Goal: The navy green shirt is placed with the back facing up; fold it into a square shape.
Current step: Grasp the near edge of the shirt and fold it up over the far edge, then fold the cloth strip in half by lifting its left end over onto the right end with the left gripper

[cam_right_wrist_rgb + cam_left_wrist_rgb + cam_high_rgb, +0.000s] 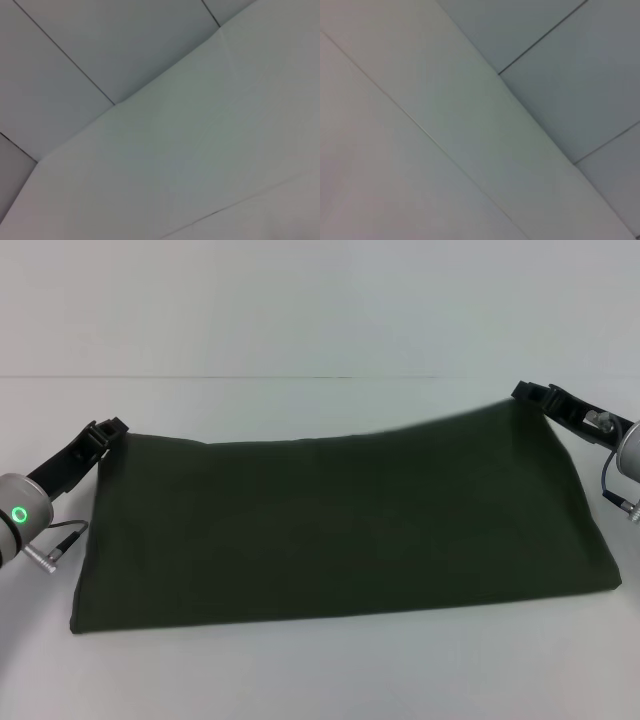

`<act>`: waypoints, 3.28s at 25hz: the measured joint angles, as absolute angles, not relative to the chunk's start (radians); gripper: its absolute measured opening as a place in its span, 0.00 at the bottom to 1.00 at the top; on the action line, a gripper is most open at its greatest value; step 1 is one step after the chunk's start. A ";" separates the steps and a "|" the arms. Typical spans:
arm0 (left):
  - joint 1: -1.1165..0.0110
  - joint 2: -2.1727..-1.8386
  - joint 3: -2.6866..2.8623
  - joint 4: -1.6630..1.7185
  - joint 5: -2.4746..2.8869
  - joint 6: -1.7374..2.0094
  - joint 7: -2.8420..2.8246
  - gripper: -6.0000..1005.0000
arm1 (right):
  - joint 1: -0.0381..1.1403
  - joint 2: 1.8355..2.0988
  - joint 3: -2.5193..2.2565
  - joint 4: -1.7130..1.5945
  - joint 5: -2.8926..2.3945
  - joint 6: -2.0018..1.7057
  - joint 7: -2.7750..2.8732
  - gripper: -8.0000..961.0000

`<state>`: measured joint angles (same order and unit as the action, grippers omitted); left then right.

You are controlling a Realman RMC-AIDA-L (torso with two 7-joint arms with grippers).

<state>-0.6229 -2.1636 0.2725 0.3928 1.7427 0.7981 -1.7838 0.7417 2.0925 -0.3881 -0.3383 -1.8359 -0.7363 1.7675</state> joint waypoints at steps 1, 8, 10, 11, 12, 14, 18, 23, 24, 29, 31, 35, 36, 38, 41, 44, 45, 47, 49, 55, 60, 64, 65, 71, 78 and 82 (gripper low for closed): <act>-0.623 -2.164 0.272 0.381 1.720 0.797 -1.765 0.06 | 0.741 2.092 -0.388 -0.336 -1.824 -0.737 1.757 0.16; -0.616 -2.164 0.271 0.333 1.594 0.807 -1.629 0.30 | 0.718 2.092 -0.384 -0.334 -1.744 -0.758 1.703 0.48; -0.607 -2.164 0.270 0.331 1.574 0.823 -1.614 0.35 | 0.698 2.092 -0.381 -0.334 -1.693 -0.784 1.669 0.62; -0.600 -2.164 0.270 0.333 1.568 0.835 -1.612 0.38 | 0.684 2.091 -0.381 -0.333 -1.667 -0.810 1.651 0.65; -0.591 -2.164 0.269 0.334 1.561 0.848 -1.612 0.40 | 0.660 2.089 -0.382 -0.334 -1.635 -0.862 1.617 0.68; -0.568 -2.160 0.268 0.339 1.541 0.892 -1.611 0.45 | 0.645 2.086 -0.384 -0.337 -1.624 -0.907 1.591 0.73; -0.529 -2.138 0.283 0.338 1.537 0.994 -1.632 0.60 | 0.602 2.073 -0.433 -0.345 -1.624 -1.078 1.475 0.76; -0.464 -2.064 0.454 0.332 1.552 1.112 -1.827 0.77 | 0.569 2.065 -0.636 -0.361 -1.640 -1.216 1.272 0.76; -0.450 -2.043 0.505 0.335 1.553 1.137 -1.894 0.80 | 0.565 2.071 -0.665 -0.366 -1.644 -1.225 1.231 0.76; -0.413 -2.000 0.573 0.400 1.647 1.290 -2.084 0.86 | 0.563 2.094 -0.760 -0.362 -1.649 -1.239 1.033 0.76; -0.411 -1.991 0.569 0.440 1.727 1.350 -2.163 0.86 | 0.570 2.096 -0.794 -0.350 -1.649 -1.243 0.985 0.76; -0.424 -1.975 0.566 0.482 1.835 1.397 -2.252 0.86 | 0.579 2.096 -0.874 -0.345 -1.649 -1.233 0.928 0.85; -0.425 -1.972 0.565 0.485 1.844 1.403 -2.257 0.86 | 0.580 2.096 -0.887 -0.345 -1.649 -1.230 0.924 0.87; -0.428 -1.963 0.559 0.494 1.871 1.415 -2.267 0.86 | 0.580 2.097 -0.908 -0.345 -1.649 -1.226 0.921 0.91; -0.429 -1.946 0.552 0.523 1.929 1.414 -2.311 0.86 | 0.576 2.097 -0.933 -0.345 -1.649 -1.222 0.906 0.95; -0.437 -1.929 0.545 0.556 2.025 1.398 -2.383 0.86 | 0.571 2.097 -0.967 -0.345 -1.649 -1.215 0.887 0.97; -0.444 -1.924 0.531 0.563 2.059 1.388 -2.402 0.86 | 0.570 2.097 -0.979 -0.345 -1.649 -1.208 0.883 0.97; -0.458 -1.919 0.508 0.566 2.100 1.366 -2.416 0.86 | 0.569 2.098 -0.996 -0.345 -1.649 -1.195 0.881 0.96; -0.465 -1.919 0.504 0.564 2.109 1.342 -2.415 0.86 | 0.569 2.098 -1.005 -0.344 -1.649 -1.187 0.881 0.96; -0.483 -1.933 0.511 0.553 2.110 1.312 -2.407 0.86 | 0.569 2.099 -1.008 -0.338 -1.644 -1.183 0.879 0.96; -0.501 -1.934 0.516 0.528 2.107 1.327 -2.404 0.86 | 0.569 2.098 -1.009 -0.337 -1.643 -1.180 0.878 0.96; -0.519 -1.941 0.551 0.498 2.119 1.271 -2.385 0.86 | 0.570 2.098 -1.009 -0.336 -1.643 -1.180 0.878 0.96; -0.521 -1.943 0.565 0.492 2.122 1.249 -2.382 0.86 | 0.570 2.098 -1.009 -0.336 -1.642 -1.180 0.879 0.96; -0.520 -1.954 0.608 0.487 2.124 1.146 -2.382 0.86 | 0.572 2.098 -1.009 -0.336 -1.641 -1.179 0.883 0.96; -0.513 -1.951 0.607 0.494 2.120 1.137 -2.389 0.86 | 0.572 2.098 -1.005 -0.336 -1.641 -1.180 0.884 0.96; -0.510 -1.939 0.599 0.507 2.121 1.150 -2.391 0.86 | 0.572 2.098 -1.002 -0.336 -1.641 -1.180 0.884 0.96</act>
<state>-0.5102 -1.9393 0.5992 0.5068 2.1207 1.1502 -2.3906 0.5722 2.0985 -1.0021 -0.3359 -1.6412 -1.1796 0.8836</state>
